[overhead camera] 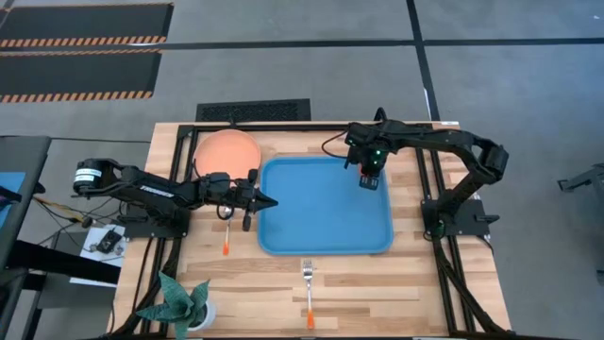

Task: Pick and place plate/cup/fork/spoon on tray
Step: Put the orange cup on the blue tray, then put the orange spoon on the left blue tray to the bottom left of the orange cup

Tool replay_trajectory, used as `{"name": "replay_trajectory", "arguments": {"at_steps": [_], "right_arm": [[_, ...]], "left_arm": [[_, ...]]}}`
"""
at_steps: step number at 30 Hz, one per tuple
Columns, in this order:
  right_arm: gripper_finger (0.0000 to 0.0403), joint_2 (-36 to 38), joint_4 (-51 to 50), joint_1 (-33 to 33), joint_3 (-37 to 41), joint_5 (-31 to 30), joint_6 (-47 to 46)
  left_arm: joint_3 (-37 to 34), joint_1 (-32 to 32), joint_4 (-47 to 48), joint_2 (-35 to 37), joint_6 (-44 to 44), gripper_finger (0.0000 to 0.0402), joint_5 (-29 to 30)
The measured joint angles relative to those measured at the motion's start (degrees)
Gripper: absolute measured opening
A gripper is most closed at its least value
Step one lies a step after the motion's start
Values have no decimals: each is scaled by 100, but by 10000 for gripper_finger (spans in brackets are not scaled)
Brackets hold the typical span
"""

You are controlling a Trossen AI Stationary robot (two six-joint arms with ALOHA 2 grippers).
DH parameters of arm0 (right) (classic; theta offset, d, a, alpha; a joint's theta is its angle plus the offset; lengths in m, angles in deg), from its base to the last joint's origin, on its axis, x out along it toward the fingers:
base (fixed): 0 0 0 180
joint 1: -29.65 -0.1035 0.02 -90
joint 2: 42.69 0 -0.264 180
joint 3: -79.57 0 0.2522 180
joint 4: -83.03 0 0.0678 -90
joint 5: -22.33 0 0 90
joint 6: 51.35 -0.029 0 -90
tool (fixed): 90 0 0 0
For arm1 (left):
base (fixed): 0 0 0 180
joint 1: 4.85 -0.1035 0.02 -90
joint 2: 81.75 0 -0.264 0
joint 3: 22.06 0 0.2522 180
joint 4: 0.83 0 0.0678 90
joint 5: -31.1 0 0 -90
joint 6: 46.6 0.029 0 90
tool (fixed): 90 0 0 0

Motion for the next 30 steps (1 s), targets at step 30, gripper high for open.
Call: {"name": "replay_trajectory", "arguments": {"at_steps": [30], "right_arm": [[145,892,-1105,-265,-1138,-282,-449]], "left_arm": [[0,0,230,2,-48,0,222]]}}
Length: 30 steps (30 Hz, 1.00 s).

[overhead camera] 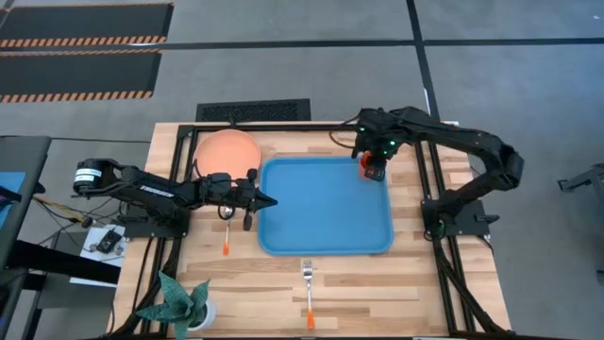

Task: Pick and place plate/cup/fork/spoon on tray
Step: Put the orange spoon on the left blue tray to the bottom left of the orange cup

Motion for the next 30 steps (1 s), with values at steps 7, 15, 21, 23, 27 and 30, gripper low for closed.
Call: {"name": "replay_trajectory", "arguments": {"at_steps": [7,15,21,23,27,30], "right_arm": [[26,1228,2436,-416,1418,704,-76],[40,2050,7262,-1217,3753,800,-548],[48,1575,8670,-1777,4254,744,-333],[40,1399,8886,-1914,4256,736,-52],[10,1017,9885,-1955,4565,734,121],[11,790,10658,-1975,4832,740,178]], "left_arm": [[12,2,76,0,-5,0,-274],[273,0,414,0,-116,0,-224],[662,7,1505,0,-542,0,217],[861,50,2113,0,-709,0,446],[1271,353,3336,0,-1081,0,778],[1582,686,4143,0,-1513,0,1050]]}}
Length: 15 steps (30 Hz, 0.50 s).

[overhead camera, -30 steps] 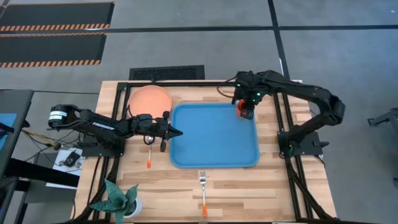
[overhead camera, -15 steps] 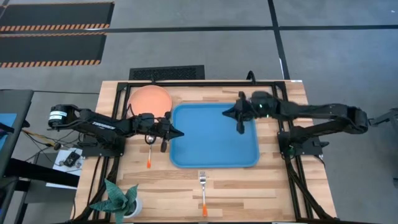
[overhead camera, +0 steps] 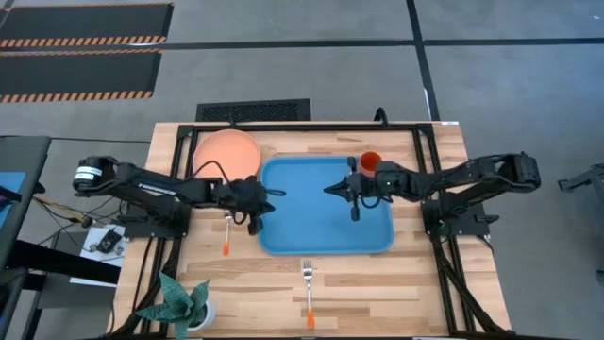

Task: Pick and place plate/cup/fork/spoon on tray
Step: Put the orange spoon on the left blue tray to the bottom left of the orange cup

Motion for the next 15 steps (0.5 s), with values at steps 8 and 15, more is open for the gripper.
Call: {"name": "replay_trajectory", "arguments": {"at_steps": [8,15], "right_arm": [[10,660,-257,47,23,13,168],[12,1075,-719,-214,23,-18,168]], "left_arm": [[1084,1034,3058,53,-1745,0,837],[1443,1687,5158,280,-4456,0,1035]]}}
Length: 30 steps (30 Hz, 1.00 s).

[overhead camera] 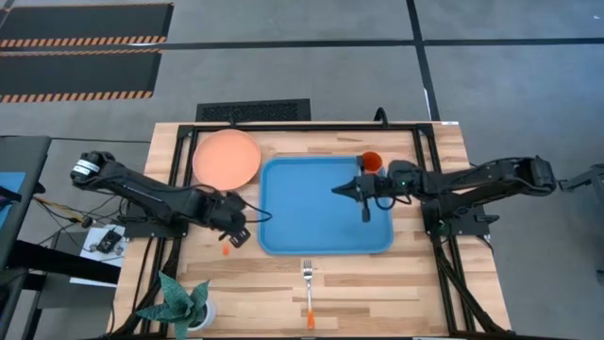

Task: Pick and place plate/cup/fork/spoon on tray
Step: Put the orange spoon on the left blue tray to the bottom left of the orange cup

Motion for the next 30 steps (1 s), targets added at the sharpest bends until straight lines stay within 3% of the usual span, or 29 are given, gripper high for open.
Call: {"name": "replay_trajectory", "arguments": {"at_steps": [5,17,22,30], "right_arm": [[14,3,17,-164,0,-6,0],[15,-17,22,-206,0,-10,2],[15,-17,24,-206,0,-10,2],[15,-17,27,-206,0,-10,0]], "left_arm": [[-213,75,812,6,-1273,24,-87],[-1392,72,-577,2,-1992,145,-215],[-1696,58,-1235,2,-2004,152,-82],[-1996,51,-1361,12,-2088,153,-82]]}}
